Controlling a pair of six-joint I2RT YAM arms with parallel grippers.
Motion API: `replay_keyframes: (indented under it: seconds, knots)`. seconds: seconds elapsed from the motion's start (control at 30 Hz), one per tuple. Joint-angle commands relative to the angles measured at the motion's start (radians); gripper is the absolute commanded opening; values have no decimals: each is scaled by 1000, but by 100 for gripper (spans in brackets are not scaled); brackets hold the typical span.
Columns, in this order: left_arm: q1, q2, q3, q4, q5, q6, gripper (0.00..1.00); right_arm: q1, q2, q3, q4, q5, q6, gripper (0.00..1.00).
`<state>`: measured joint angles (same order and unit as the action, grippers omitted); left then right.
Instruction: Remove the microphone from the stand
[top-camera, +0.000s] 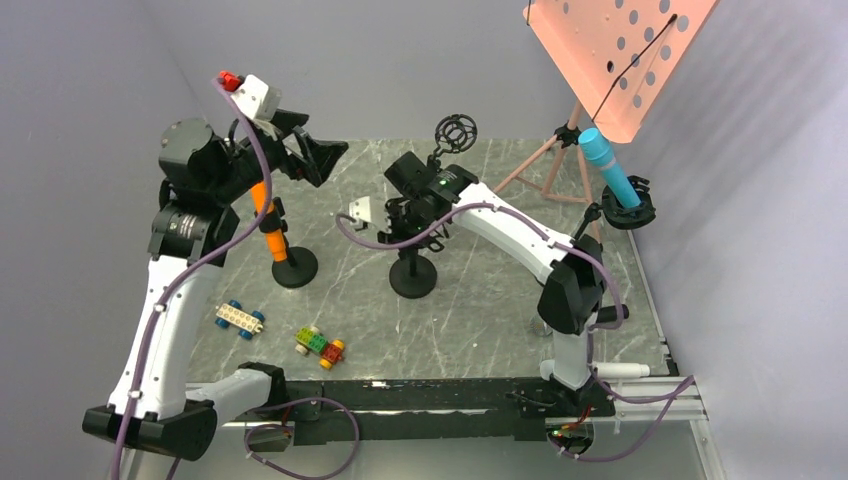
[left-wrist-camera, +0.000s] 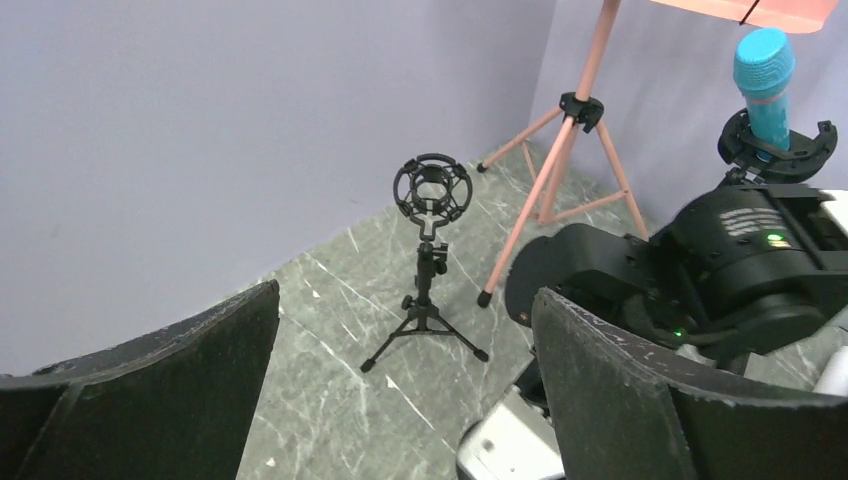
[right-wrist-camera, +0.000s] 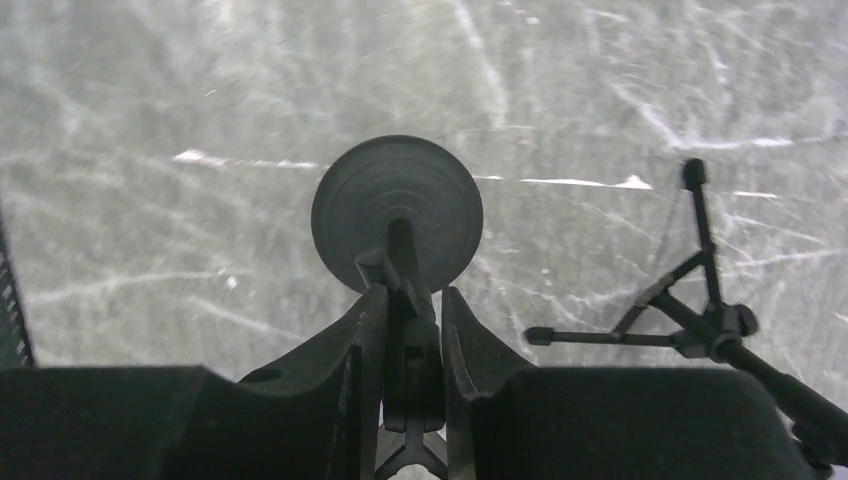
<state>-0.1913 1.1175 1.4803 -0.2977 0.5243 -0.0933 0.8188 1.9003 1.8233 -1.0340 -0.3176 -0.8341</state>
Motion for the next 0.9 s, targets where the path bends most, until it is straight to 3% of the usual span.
replay_keyframes:
  seconds: [0.0,0.2,0.4,0.43,0.47,0.57,0.63,0.7,0.87]
  knots:
    - [7,-57,47,-18,-58,65,99,-61,94,115,232,174,95,0]
    - [8,-120,6,-53,-104,175,99,-135,258,358,307,186,167,0]
    - [11,-174,-21,-86,-189,197,99,-182,350,474,313,172,190,0]
    - [12,-183,-30,-94,-217,196,99,-185,358,489,308,166,197,6]
    - [12,-194,-41,-102,-247,196,99,-190,360,502,303,157,210,19]
    - [15,-218,-77,-140,-365,180,99,-208,332,532,314,98,294,65]
    - [24,-234,-116,-173,-458,142,99,-225,284,544,345,29,377,83]
    - [41,-246,-147,-217,-512,104,99,-231,242,564,359,-27,436,92]
    - [138,-249,-201,-316,-519,-35,99,-233,125,567,351,-190,517,97]
